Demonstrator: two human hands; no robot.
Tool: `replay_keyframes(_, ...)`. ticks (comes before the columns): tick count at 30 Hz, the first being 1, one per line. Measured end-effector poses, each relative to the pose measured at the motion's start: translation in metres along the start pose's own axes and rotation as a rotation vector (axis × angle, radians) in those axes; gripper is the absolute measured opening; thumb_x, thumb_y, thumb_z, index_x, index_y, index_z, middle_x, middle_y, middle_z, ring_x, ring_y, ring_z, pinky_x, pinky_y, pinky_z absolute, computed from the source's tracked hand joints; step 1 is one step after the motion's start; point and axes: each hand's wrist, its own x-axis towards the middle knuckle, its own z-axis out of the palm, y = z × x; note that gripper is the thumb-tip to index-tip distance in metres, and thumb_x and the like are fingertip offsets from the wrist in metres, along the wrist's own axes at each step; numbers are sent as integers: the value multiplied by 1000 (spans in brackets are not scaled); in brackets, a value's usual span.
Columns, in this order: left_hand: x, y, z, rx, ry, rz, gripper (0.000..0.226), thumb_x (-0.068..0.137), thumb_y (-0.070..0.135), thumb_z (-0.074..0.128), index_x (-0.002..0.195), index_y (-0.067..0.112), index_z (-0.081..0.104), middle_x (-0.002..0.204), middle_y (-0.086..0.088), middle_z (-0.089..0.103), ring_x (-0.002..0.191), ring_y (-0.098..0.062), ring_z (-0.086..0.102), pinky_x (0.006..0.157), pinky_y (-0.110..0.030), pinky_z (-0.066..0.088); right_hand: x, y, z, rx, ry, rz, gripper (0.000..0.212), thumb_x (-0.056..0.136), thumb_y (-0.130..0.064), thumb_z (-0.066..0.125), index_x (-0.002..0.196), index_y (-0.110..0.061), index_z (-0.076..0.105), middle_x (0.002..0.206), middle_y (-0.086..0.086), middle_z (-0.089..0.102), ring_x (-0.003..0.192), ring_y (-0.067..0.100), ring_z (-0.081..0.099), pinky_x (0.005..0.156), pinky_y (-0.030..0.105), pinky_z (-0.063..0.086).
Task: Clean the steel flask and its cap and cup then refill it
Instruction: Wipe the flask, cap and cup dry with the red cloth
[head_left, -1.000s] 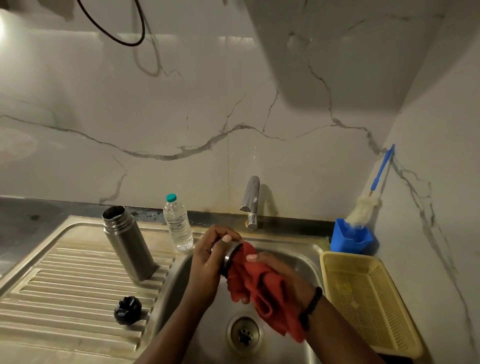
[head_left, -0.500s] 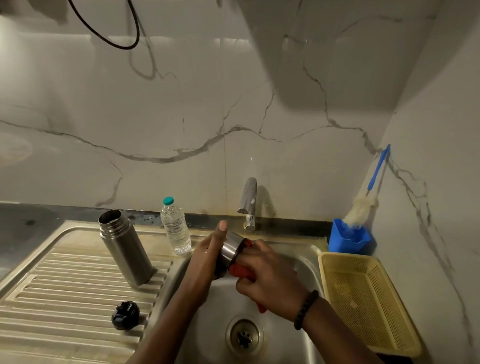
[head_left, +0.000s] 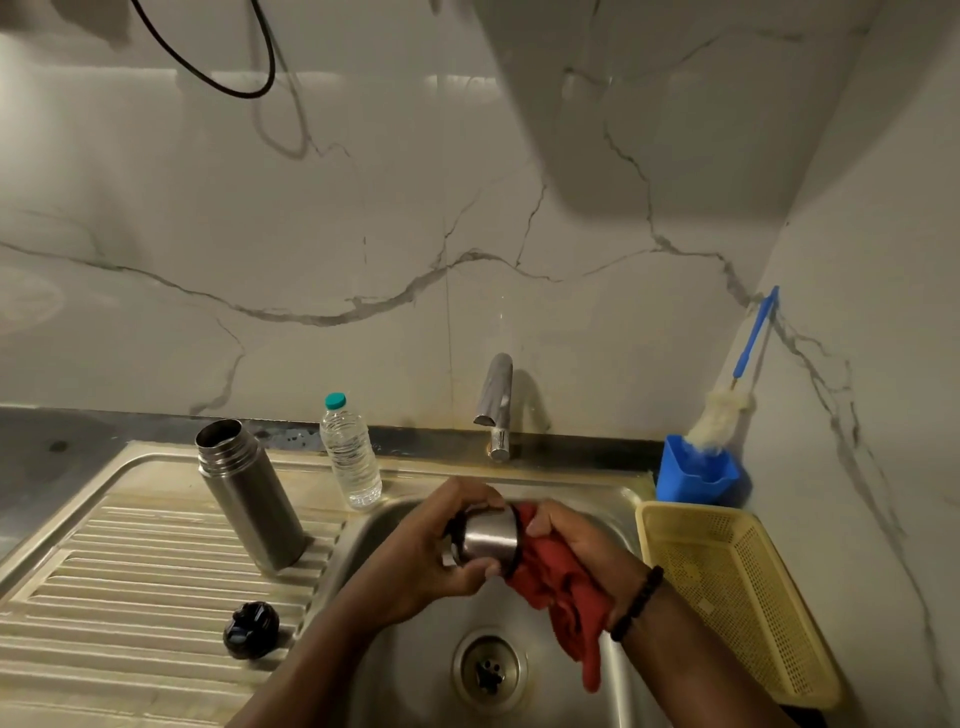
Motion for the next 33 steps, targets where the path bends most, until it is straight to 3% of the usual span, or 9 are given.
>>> replay_keyframes(4,-2,-5,11,57,-224,-164,74,76,26,83,136,36,41,127,15,54,110,-4,60,86,-22,54,-7,-9,4,-601,85,-37,10,88,-13,61,97,-12,64,91,9,66,73,15,61,63,27,51)
replay_keyframes(7,-1,-5,19,120,-229,-180,71,74,32,81,135,37,45,122,14,62,104,-3,64,85,-28,57,-5,-11,2,-797,91,-53,9,90,-16,60,97,-14,65,89,2,63,78,12,60,68,24,52)
replay_keyframes(11,-3,-6,17,106,-152,-203,60,75,38,83,125,33,50,110,13,67,94,-1,67,78,-24,58,0,-2,-28,-316,114,-18,46,79,-21,71,121,-6,58,105,22,68,77,24,68,61,31,54)
replay_keyframes(14,-7,-12,15,139,18,-238,46,73,38,87,106,26,57,97,19,68,86,2,65,70,-16,52,0,13,-40,53,110,-144,54,81,-23,68,128,0,56,117,27,66,100,38,68,77,39,57)
replay_keyframes(18,-9,-14,18,-301,364,-472,52,75,56,80,103,15,65,100,1,75,92,-14,71,78,-27,55,-2,33,-35,610,62,-324,82,60,-29,90,132,-5,57,130,19,62,119,35,61,92,44,55)
replay_keyframes(21,-3,-6,32,-563,479,-544,50,87,59,66,113,17,68,107,-2,75,102,-18,70,90,-34,53,-3,47,-16,662,103,-390,51,94,-43,54,136,-14,55,135,13,60,126,34,55,102,49,44)
replay_keyframes(23,-1,3,43,-553,415,-515,36,92,48,57,108,19,71,112,-1,74,106,-16,69,93,-32,52,1,56,-4,671,110,-346,53,98,-50,39,136,-16,54,133,14,61,127,35,54,109,50,40)
replay_keyframes(29,-4,-10,63,-14,279,-281,12,83,52,66,89,44,59,121,18,63,112,-7,57,92,-29,49,8,57,20,626,119,-164,67,90,-61,45,130,-9,59,127,24,63,119,41,59,90,52,53)
replay_keyframes(33,-3,-18,62,136,291,-238,16,82,55,62,82,45,50,125,22,59,116,-2,54,92,-23,47,9,58,18,549,162,-143,64,90,-57,47,127,-8,60,122,24,65,117,41,60,105,53,42)
